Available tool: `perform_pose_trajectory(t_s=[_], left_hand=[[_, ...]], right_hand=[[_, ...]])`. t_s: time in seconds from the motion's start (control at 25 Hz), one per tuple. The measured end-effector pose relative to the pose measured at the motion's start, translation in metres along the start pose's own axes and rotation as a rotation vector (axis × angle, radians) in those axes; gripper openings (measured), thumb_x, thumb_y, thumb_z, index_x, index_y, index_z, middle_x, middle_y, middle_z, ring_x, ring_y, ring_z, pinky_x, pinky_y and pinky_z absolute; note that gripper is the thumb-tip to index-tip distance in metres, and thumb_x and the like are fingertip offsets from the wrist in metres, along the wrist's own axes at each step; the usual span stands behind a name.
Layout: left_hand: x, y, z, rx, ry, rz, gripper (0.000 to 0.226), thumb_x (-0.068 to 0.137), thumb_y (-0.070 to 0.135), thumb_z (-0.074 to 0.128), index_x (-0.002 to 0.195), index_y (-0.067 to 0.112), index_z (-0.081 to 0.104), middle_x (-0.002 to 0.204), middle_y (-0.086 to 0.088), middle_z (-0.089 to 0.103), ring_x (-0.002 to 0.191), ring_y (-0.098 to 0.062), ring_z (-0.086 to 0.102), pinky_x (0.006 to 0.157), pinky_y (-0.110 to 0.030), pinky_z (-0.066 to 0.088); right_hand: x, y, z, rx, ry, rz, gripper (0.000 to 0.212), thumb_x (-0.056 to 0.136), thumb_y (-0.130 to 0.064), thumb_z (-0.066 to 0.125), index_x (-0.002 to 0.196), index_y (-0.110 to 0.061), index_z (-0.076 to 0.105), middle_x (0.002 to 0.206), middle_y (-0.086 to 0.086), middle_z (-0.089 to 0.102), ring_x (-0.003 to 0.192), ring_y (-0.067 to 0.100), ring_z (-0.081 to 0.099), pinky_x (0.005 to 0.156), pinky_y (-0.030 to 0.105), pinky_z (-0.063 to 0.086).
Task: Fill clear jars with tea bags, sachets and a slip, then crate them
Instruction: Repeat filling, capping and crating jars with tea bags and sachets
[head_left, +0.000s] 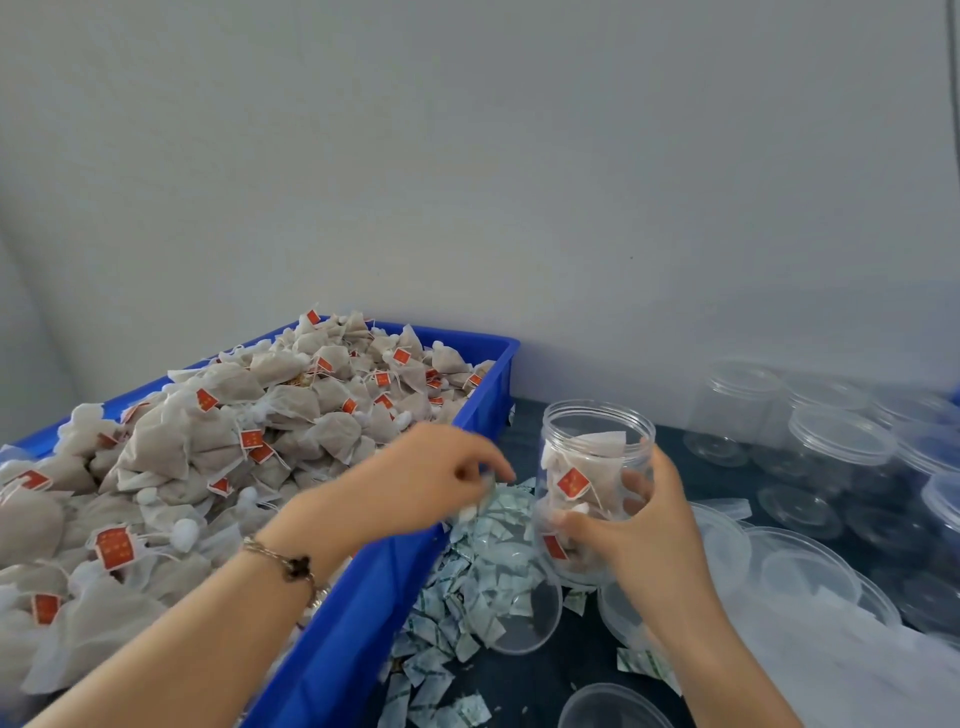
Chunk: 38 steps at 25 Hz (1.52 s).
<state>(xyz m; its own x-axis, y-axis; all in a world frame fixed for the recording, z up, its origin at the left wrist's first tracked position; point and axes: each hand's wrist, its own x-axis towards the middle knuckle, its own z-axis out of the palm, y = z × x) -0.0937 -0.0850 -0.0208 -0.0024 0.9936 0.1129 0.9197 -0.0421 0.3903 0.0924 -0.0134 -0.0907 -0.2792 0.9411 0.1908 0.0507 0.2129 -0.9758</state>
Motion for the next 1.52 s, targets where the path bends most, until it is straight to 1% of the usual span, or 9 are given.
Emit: perform_pose_trajectory(t_s=[0.2, 0.52, 0.64, 0.76, 0.84, 0.96, 1.08, 1.24, 1.52], left_hand=[[-0.007, 0.008, -0.01, -0.46, 0.523, 0.082, 0.031, 0.09, 0.013, 0.064, 0.095, 0.044, 0.064, 0.084, 0.015, 0.067, 0.08, 0.0, 0.062, 0.078, -0.012, 0.049], [-0.004, 0.007, 0.003, -0.268, 0.413, 0.111, 0.025, 0.092, 0.023, 0.062, 0.099, 0.047, 0.062, 0.081, 0.023, 0.065, 0.087, 0.007, 0.055, 0.078, -0.002, 0.037], [0.0, -0.001, 0.002, -0.063, 0.235, 0.07, 0.03, 0.087, 0.06, 0.04, 0.114, 0.056, 0.052, 0.117, 0.027, 0.049, 0.116, 0.004, 0.032, 0.098, -0.004, 0.017], [0.0, 0.0, 0.004, -0.384, 0.11, 0.03, 0.073, 0.072, 0.074, 0.052, 0.137, 0.056, 0.023, 0.148, 0.021, 0.028, 0.136, 0.007, 0.017, 0.112, -0.023, 0.016], [-0.004, 0.012, 0.013, -0.646, 0.158, 0.012, 0.116, 0.055, 0.062, 0.083, 0.148, 0.034, 0.02, 0.138, 0.014, 0.047, 0.123, 0.009, 0.044, 0.103, -0.017, 0.036], [-0.009, 0.029, 0.027, -0.638, 0.289, 0.078, 0.089, 0.033, 0.06, 0.082, 0.114, 0.031, 0.059, 0.097, 0.012, 0.072, 0.091, 0.0, 0.066, 0.084, -0.022, 0.051], [-0.016, 0.048, 0.032, -0.615, 0.217, 0.079, 0.105, 0.019, 0.076, 0.078, 0.113, 0.034, 0.058, 0.098, 0.014, 0.07, 0.09, 0.0, 0.066, 0.082, -0.026, 0.049], [-0.009, 0.096, 0.034, -0.528, 0.116, 0.097, 0.105, 0.027, 0.074, 0.075, 0.12, 0.033, 0.052, 0.108, 0.018, 0.063, 0.097, -0.003, 0.062, 0.088, -0.033, 0.05], [0.011, 0.189, 0.073, -0.68, 0.081, 0.116, 0.118, 0.029, 0.063, 0.077, 0.133, 0.02, 0.044, 0.098, 0.022, 0.053, 0.077, 0.011, 0.058, 0.06, -0.007, 0.04]], right_hand=[[-0.009, 0.002, 0.018, -0.044, -0.085, 0.001, 0.111, 0.056, -0.019, 0.09, 0.144, -0.038, 0.025, 0.126, -0.019, 0.048, 0.094, -0.006, 0.05, 0.048, 0.005, 0.042], [-0.018, -0.001, 0.032, -0.12, -0.165, 0.005, 0.098, 0.051, -0.027, 0.089, 0.132, -0.043, 0.036, 0.107, -0.032, 0.048, 0.089, -0.015, 0.048, 0.059, 0.006, 0.038], [-0.018, -0.003, 0.03, -0.126, -0.193, 0.039, 0.1, 0.052, -0.022, 0.09, 0.134, -0.042, 0.036, 0.109, -0.027, 0.05, 0.088, -0.012, 0.052, 0.061, 0.007, 0.042], [-0.022, -0.018, 0.025, -0.076, -0.213, 0.026, 0.086, 0.055, -0.01, 0.087, 0.118, -0.05, 0.043, 0.098, -0.027, 0.059, 0.085, -0.021, 0.055, 0.056, 0.006, 0.047], [-0.028, -0.032, 0.021, -0.026, -0.212, -0.029, 0.081, 0.058, 0.001, 0.082, 0.113, -0.048, 0.047, 0.097, -0.023, 0.064, 0.085, -0.017, 0.059, 0.059, 0.01, 0.05], [-0.05, -0.047, -0.005, -0.094, -0.274, -0.147, 0.086, 0.06, 0.001, 0.08, 0.127, -0.039, 0.043, 0.108, -0.022, 0.063, 0.096, -0.009, 0.061, 0.07, 0.01, 0.049], [-0.062, -0.047, -0.073, -0.519, -0.248, -0.157, 0.089, 0.067, -0.015, 0.082, 0.142, -0.028, 0.037, 0.118, -0.025, 0.05, 0.107, -0.014, 0.046, 0.084, -0.005, 0.031], [-0.071, -0.036, -0.192, -1.083, 0.122, 0.229, 0.039, 0.084, -0.013, 0.061, 0.122, -0.016, 0.06, 0.118, 0.005, 0.065, 0.113, 0.023, 0.058, 0.094, 0.029, 0.045], [-0.113, 0.029, -0.229, -1.253, -0.189, 0.373, 0.027, 0.087, -0.038, 0.06, 0.103, -0.016, 0.063, 0.108, 0.003, 0.059, 0.1, 0.023, 0.057, 0.079, 0.031, 0.045]])
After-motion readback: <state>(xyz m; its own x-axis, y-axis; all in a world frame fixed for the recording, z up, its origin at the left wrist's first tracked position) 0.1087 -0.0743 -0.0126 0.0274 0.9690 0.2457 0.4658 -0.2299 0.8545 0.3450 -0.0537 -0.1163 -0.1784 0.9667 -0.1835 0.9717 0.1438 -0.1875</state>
